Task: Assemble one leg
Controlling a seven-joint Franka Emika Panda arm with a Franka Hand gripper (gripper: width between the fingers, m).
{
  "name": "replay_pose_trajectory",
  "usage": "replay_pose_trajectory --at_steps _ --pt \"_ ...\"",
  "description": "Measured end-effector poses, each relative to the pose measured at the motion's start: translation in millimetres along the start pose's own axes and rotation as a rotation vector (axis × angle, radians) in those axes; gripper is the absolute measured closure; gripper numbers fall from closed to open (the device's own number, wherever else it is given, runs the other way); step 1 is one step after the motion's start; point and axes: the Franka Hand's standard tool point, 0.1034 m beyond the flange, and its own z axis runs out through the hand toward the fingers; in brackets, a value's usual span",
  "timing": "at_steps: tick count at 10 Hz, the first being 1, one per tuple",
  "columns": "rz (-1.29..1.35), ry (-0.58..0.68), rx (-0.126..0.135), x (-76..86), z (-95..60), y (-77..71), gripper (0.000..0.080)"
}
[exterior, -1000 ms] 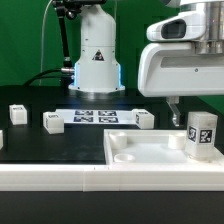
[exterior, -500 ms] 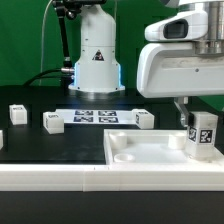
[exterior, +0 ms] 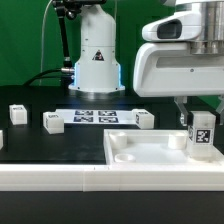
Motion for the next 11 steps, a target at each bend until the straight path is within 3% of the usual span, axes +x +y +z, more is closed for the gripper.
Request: replay_pose_trajectory --at_steps 5,8,11 --pt "0.601 0.048 0.033 -1.6 3.3 -0.5 0.0506" --pt "1.017 0.068 0.028 -7.1 3.7 -6.0 0.0505" --pt "1.11 0.044 0.058 -5.2 3.5 -2.5 0.0506"
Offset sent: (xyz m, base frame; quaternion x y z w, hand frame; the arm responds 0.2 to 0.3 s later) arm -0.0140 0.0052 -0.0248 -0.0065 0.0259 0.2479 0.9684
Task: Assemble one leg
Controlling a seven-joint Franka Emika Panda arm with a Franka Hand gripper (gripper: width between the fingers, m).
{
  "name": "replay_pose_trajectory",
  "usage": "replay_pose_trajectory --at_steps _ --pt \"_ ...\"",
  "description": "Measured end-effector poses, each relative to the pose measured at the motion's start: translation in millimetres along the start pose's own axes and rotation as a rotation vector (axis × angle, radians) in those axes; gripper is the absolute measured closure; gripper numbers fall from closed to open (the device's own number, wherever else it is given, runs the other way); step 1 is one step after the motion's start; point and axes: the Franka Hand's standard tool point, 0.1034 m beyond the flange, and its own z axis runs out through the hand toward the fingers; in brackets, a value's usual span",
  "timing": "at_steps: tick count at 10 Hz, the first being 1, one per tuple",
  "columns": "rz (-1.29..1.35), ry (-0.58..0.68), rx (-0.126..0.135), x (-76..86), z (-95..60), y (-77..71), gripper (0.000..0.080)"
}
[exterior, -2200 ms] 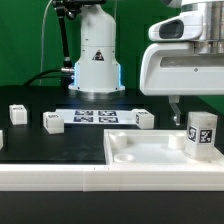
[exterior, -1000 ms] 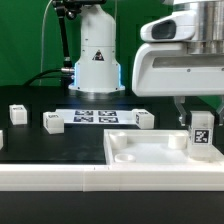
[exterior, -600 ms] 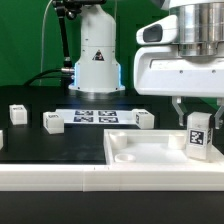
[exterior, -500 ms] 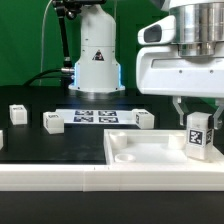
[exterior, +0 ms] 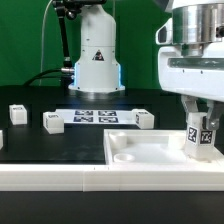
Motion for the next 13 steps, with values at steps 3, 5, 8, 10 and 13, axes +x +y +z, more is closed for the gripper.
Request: replay_pose_trajectory --at_steps 3,5,8,10,13 --pt "-0.139 -0.005 -0.014 -0.5 -1.3 -0.5 0.0205" --pt "-0.241 -0.011 -0.029 -1.9 -3.0 -1.0 0.0162" --pt "-0.59 0.006 -0.042 -2.5 -4.3 -2.4 0.0151" --pt "-0.838 0.032 -0.065 -1.9 -4.2 -3.7 0.0151" --pt "-1.135 0.042 -0.075 5.7 -1.4 -4.3 0.0151"
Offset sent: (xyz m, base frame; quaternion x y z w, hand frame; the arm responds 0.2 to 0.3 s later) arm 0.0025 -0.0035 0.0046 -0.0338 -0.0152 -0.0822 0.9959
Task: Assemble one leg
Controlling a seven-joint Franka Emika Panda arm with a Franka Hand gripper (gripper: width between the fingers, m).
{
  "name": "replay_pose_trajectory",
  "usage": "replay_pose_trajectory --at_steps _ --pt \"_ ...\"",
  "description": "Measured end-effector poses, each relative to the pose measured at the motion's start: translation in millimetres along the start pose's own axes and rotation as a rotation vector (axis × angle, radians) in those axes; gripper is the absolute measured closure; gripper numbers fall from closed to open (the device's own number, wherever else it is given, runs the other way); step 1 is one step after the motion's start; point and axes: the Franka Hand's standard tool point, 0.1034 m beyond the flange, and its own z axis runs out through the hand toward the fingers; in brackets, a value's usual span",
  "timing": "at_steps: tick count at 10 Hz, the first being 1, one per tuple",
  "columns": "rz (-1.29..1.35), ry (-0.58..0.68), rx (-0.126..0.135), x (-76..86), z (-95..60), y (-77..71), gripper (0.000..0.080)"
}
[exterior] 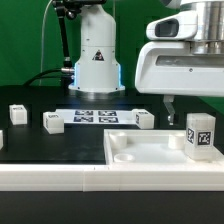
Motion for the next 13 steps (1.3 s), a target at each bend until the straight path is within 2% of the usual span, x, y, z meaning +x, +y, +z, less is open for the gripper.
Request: replay_pose_trajectory --at_steps 3,4,5,6,7,9,11,13 --pt "-0.122 -0.001 -0.001 0.2 0.6 2.5 0.0151" --pt "-0.119 -0.001 -0.001 0.1 0.6 2.5 0.0242" --pt "-0.119 -0.001 -0.001 0.1 0.7 2.5 0.0242" --pt "-0.112 -0.001 0.0 0.1 0.6 2.4 0.0467" --pt "-0.087 -0.002 0.0 -0.1 0.9 2.2 0.0509" --pt "-0.047 -0.003 0.003 -0.3 1.0 1.9 0.0509" --pt "0.15 -0.008 0.011 -0.3 2.7 2.7 0.0509" --pt "0.398 -0.01 0.034 -0.1 3.2 2.6 0.0508"
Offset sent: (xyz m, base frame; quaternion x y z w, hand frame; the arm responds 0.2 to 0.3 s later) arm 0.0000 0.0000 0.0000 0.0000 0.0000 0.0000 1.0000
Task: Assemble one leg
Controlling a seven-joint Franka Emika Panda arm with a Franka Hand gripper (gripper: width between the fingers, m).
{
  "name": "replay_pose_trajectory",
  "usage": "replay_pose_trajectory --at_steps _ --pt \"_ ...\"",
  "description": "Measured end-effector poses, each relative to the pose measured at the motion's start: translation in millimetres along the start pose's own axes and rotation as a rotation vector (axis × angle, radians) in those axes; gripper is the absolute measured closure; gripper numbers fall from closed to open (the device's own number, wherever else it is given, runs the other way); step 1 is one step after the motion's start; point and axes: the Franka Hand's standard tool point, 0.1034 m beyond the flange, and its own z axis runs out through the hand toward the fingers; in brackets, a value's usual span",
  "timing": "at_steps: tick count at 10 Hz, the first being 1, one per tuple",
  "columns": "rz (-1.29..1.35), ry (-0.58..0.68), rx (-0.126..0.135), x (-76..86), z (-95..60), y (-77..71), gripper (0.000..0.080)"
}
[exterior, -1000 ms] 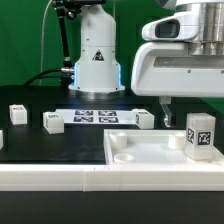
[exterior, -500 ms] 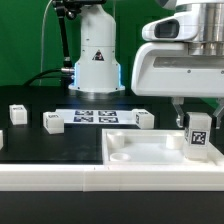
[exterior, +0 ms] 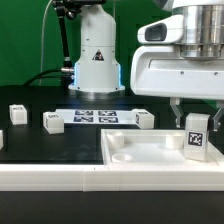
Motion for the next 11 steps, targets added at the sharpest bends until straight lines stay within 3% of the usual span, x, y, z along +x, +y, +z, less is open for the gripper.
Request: replay_pose_trajectory --at_steps 2,5,7,10,11 --pt "0.228 0.025 0.04 -2.6 0.4 1.4 0.0508" --pt "0.678 0.028 0.046 -8.6 1.1 -0.9 0.0507" --pt "0.812 0.022 0.05 -8.2 1.4 -0.4 0.0507" --pt "0.815 0.015 0.055 -8.3 1.6 -0.6 0.0504" --pt "0.773 0.016 0.054 -7.9 1.6 -0.3 0.0296"
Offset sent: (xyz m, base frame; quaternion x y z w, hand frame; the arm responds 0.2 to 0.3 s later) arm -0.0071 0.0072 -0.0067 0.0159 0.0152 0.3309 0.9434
